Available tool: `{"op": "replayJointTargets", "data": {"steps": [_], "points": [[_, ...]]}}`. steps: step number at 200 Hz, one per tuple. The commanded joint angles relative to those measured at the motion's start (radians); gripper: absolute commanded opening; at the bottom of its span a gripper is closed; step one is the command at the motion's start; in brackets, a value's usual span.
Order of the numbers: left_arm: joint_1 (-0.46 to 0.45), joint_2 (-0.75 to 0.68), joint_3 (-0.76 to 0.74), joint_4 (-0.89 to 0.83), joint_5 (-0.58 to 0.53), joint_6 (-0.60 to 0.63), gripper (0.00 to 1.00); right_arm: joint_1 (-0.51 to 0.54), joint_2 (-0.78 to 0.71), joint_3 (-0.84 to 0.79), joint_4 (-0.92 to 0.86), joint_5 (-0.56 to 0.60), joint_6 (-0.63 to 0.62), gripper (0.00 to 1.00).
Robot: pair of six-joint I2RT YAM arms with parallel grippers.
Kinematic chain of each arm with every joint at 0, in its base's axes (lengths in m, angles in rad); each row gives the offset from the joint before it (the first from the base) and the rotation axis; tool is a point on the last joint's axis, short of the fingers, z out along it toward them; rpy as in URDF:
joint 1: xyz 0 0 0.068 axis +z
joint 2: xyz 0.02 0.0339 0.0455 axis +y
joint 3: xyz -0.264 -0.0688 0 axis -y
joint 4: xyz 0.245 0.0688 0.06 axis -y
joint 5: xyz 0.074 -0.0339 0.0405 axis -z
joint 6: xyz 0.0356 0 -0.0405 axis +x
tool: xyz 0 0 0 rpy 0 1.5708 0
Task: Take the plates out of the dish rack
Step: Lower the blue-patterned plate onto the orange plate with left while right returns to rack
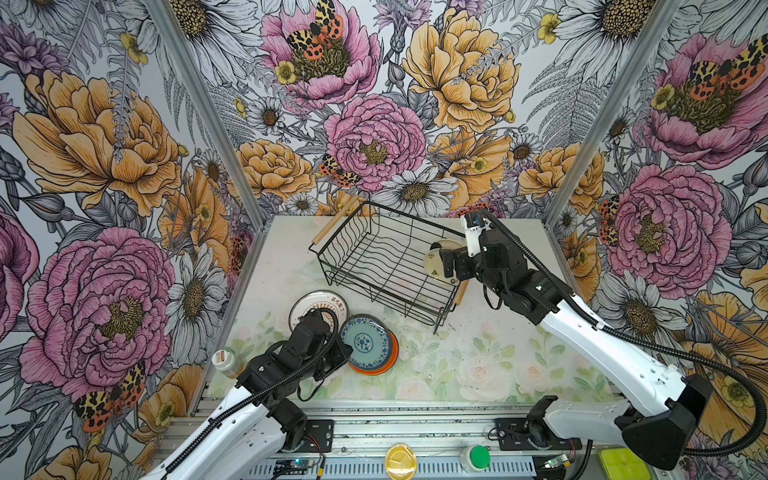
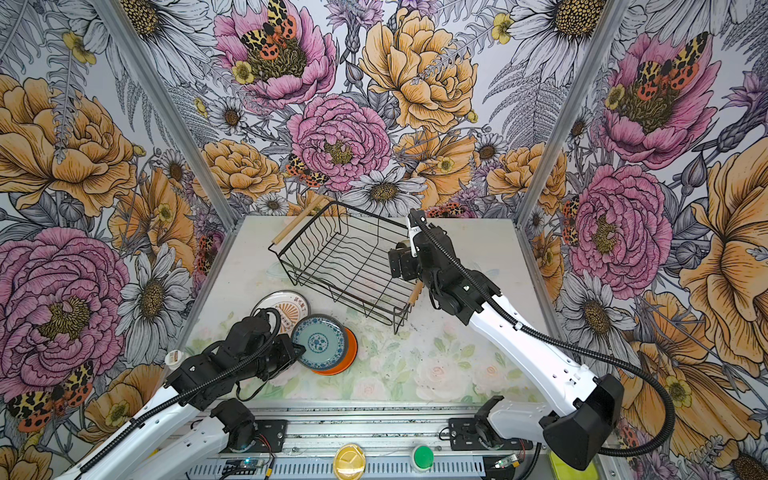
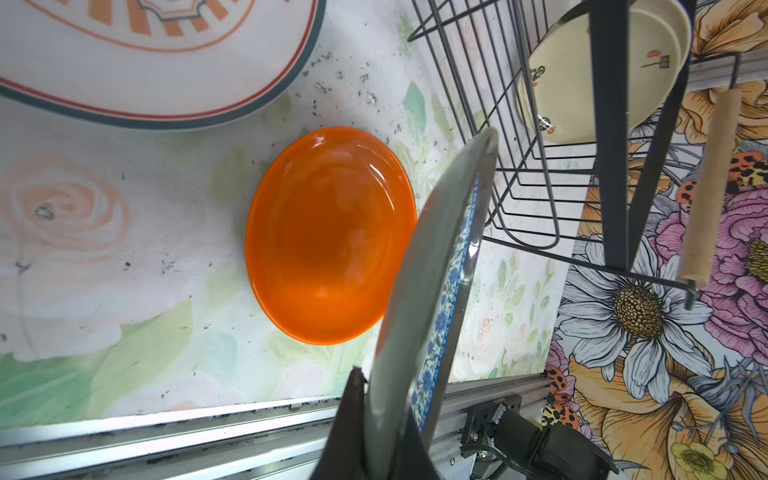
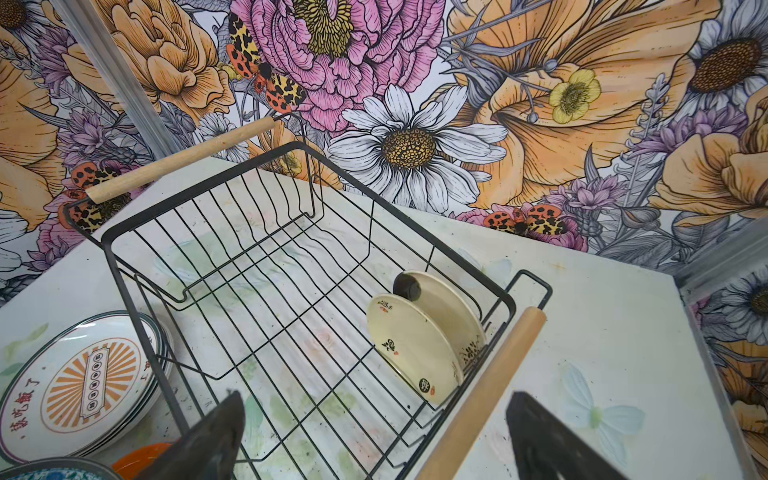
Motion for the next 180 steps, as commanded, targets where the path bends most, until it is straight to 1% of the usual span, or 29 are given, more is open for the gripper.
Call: {"op": "replayJointTargets", "data": {"steps": [1, 26, 74, 92, 113, 156, 180], "points": [[-0.015, -0.001, -0.026, 0.027, -0.061, -0.046, 0.00, -0.003, -0.009, -0.006, -0.004, 0.021, -0.010, 0.99], [-0.021, 0.002, -0.066, 0.069, -0.046, -0.061, 0.00, -0.003, -0.010, -0.015, -0.005, 0.015, -0.007, 0.99], [-0.035, 0.015, -0.086, 0.084, -0.055, -0.067, 0.00, -0.002, 0.014, -0.023, -0.011, -0.055, 0.001, 0.99], [-0.035, 0.030, -0.096, 0.109, -0.051, -0.065, 0.00, 0.000, 0.029, -0.023, -0.015, -0.096, -0.004, 0.99], [-0.036, 0.058, -0.105, 0.140, -0.044, -0.067, 0.00, 0.009, 0.043, -0.017, -0.019, -0.114, -0.005, 0.99], [-0.041, 0.126, -0.110, 0.195, -0.033, -0.063, 0.02, 0.017, 0.046, -0.018, -0.024, -0.108, -0.010, 1.00], [-0.041, 0.137, -0.114, 0.207, -0.034, -0.069, 0.06, 0.017, 0.043, -0.026, -0.026, -0.108, -0.013, 0.99]]}}
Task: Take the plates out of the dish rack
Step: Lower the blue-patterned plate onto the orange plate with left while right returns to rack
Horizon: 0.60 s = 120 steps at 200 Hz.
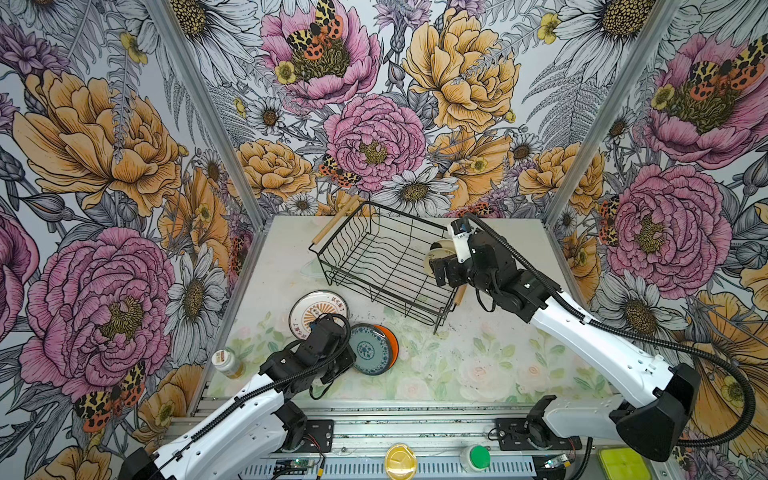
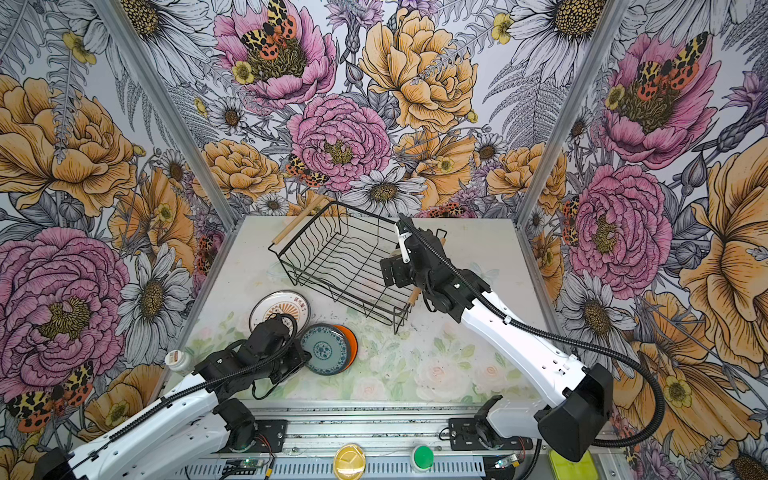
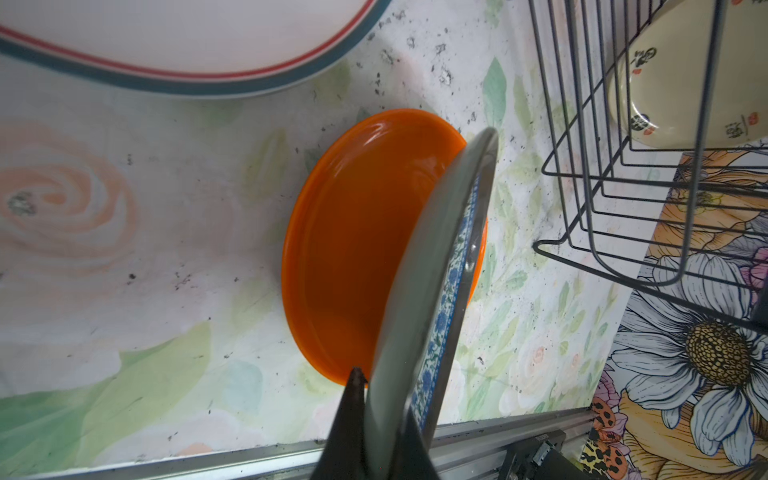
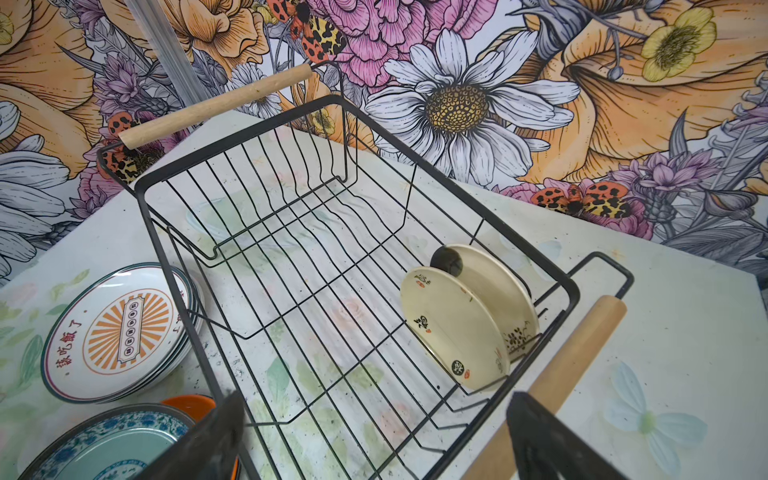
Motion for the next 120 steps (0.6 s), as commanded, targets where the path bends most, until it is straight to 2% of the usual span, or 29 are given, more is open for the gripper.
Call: {"op": "replayJointTargets", "data": {"steps": [1, 67, 120], "points": [[-0.005, 0.002, -0.014, 0.064, -0.006, -0.025, 0.06, 0.007, -0.003, -0.017, -0.004, -0.008, -0.010, 1.00], [-0.005, 0.034, -0.022, 0.064, -0.003, -0.029, 0.15, 0.007, -0.007, -0.024, -0.007, -0.007, -0.008, 0.99], [-0.007, 0.067, -0.017, 0.064, 0.010, -0.034, 0.32, 0.008, -0.006, -0.023, -0.015, -0.012, -0.005, 0.99]]}}
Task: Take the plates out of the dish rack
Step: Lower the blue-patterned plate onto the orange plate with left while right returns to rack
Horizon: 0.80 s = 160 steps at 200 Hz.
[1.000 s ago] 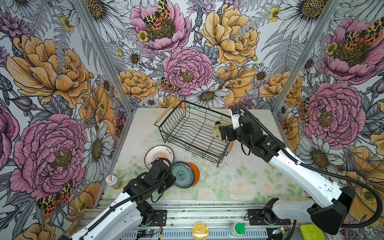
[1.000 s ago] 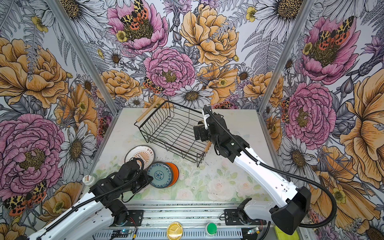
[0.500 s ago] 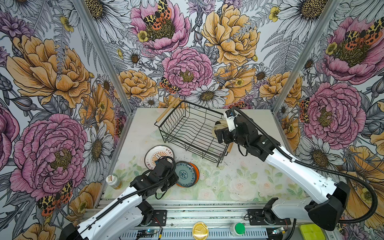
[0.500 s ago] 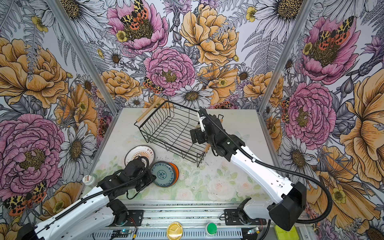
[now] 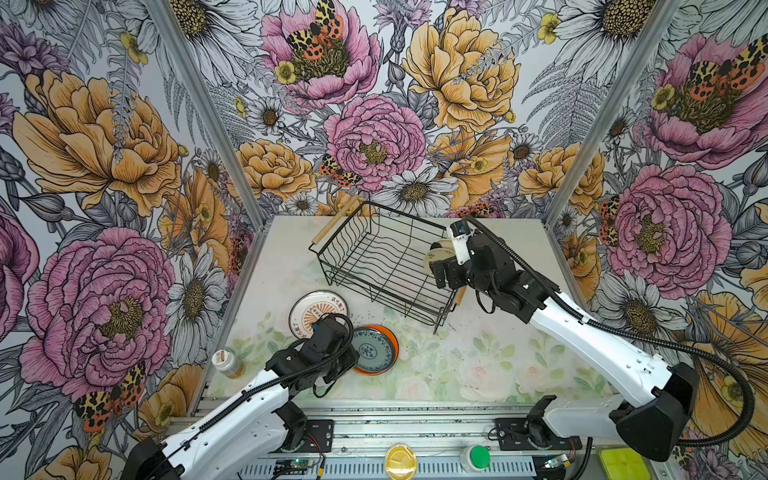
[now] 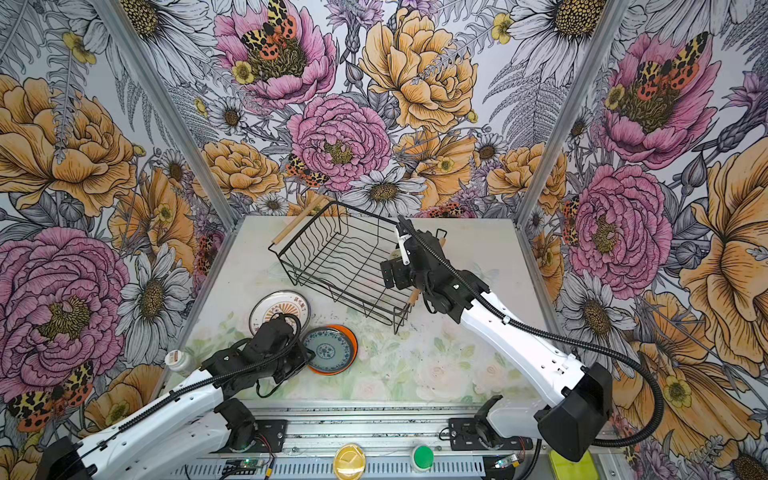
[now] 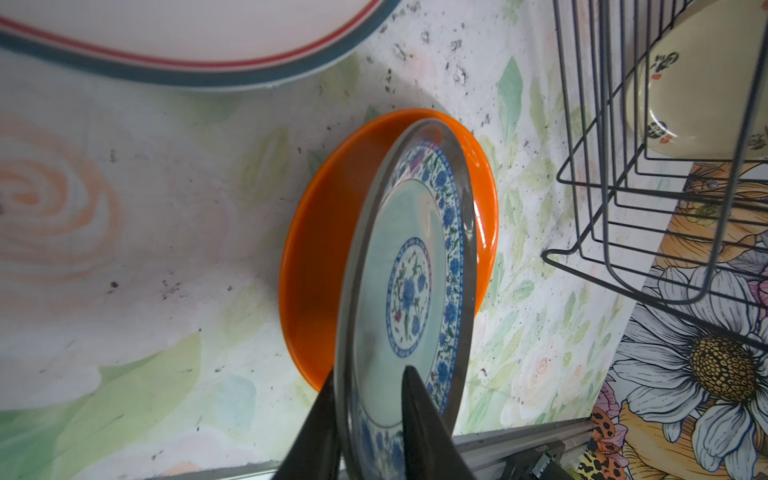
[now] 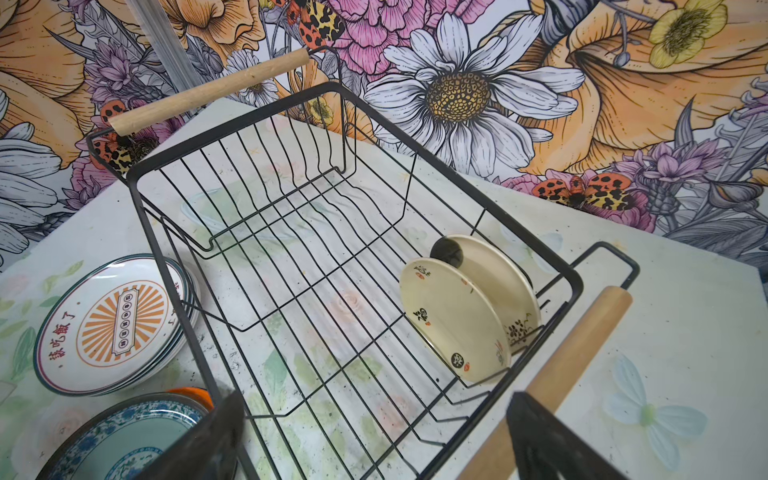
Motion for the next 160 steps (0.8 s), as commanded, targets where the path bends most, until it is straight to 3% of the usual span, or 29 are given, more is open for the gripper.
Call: {"op": "replayJointTargets", "data": {"steps": [1, 77, 160], "points": [[-0.006, 0.013, -0.001, 0.022, 0.010, -0.010, 0.33, 0.008, -0.007, -0.007, -0.011, -0.011, -0.004, 0.99], [-0.011, 0.085, 0.015, 0.019, 0.016, -0.005, 0.47, 0.009, -0.012, -0.013, -0.012, -0.011, -0.008, 0.99], [-0.012, 0.139, 0.048, 0.004, 0.005, 0.015, 0.51, 0.009, -0.008, -0.016, -0.012, -0.021, -0.010, 1.00]]}}
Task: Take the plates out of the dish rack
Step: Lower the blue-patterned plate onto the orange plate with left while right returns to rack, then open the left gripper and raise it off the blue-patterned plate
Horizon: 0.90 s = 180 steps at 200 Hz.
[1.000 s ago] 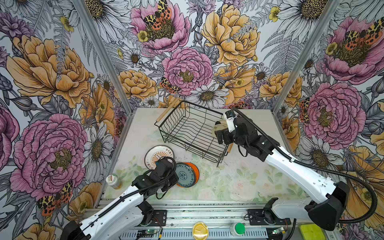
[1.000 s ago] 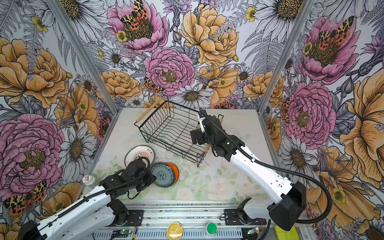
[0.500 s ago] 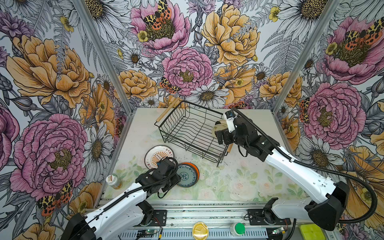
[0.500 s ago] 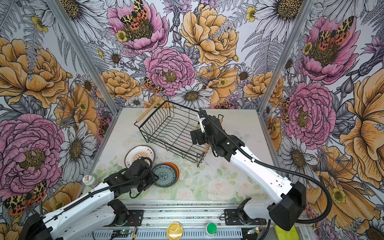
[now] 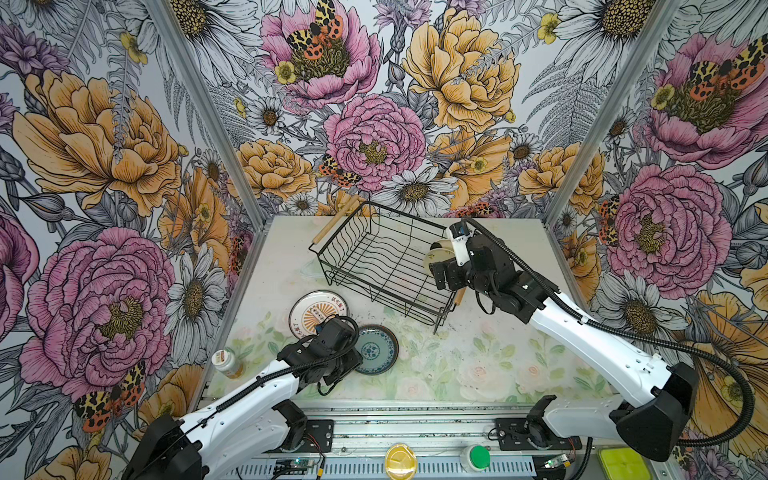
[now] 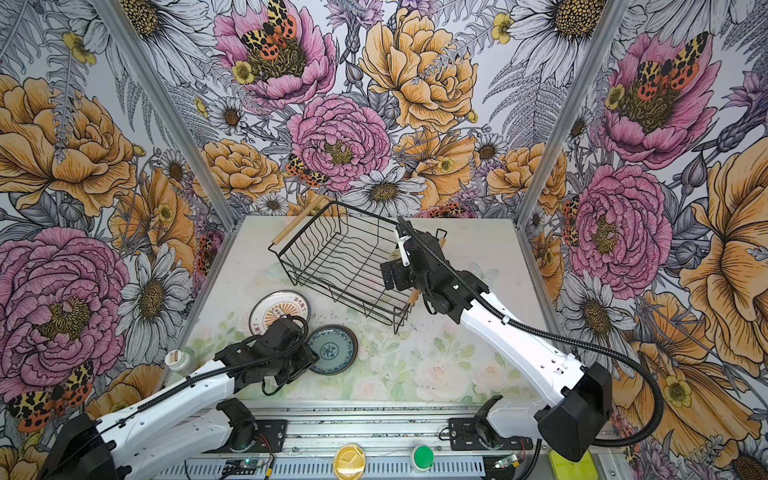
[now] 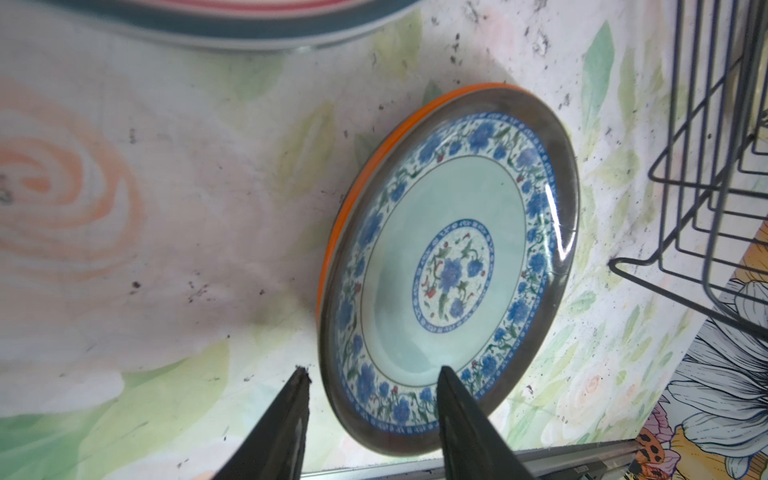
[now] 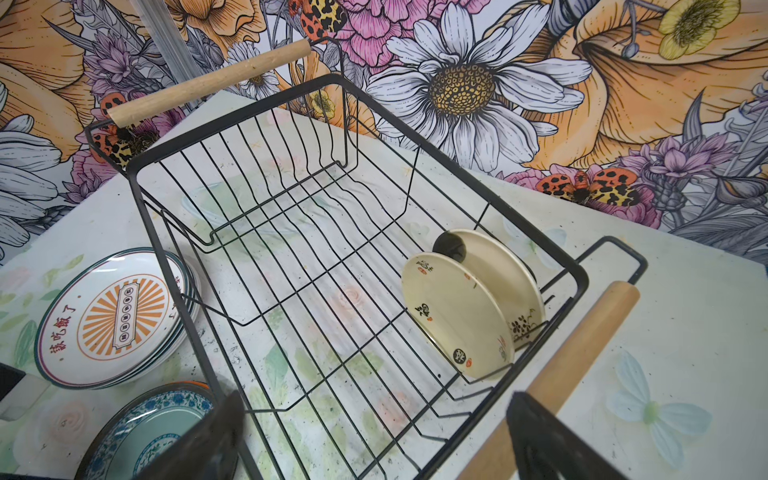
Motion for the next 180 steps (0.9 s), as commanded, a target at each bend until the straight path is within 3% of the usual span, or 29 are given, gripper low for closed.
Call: {"op": "replayJointTargets", "data": {"steps": [1, 109, 180], "points": [[-0.008, 0.012, 0.042, 0.002, 0.002, 0.014, 0.51, 0.009, -0.009, -0.007, -0.009, -0.013, -0.010, 0.99], [-0.010, 0.080, 0.091, 0.003, 0.000, 0.037, 0.58, 0.009, -0.004, -0.016, -0.017, -0.041, -0.027, 0.99], [-0.010, 0.073, 0.100, -0.026, -0.012, 0.042, 0.67, 0.008, 0.027, 0.002, -0.035, -0.087, -0.072, 0.99]]}}
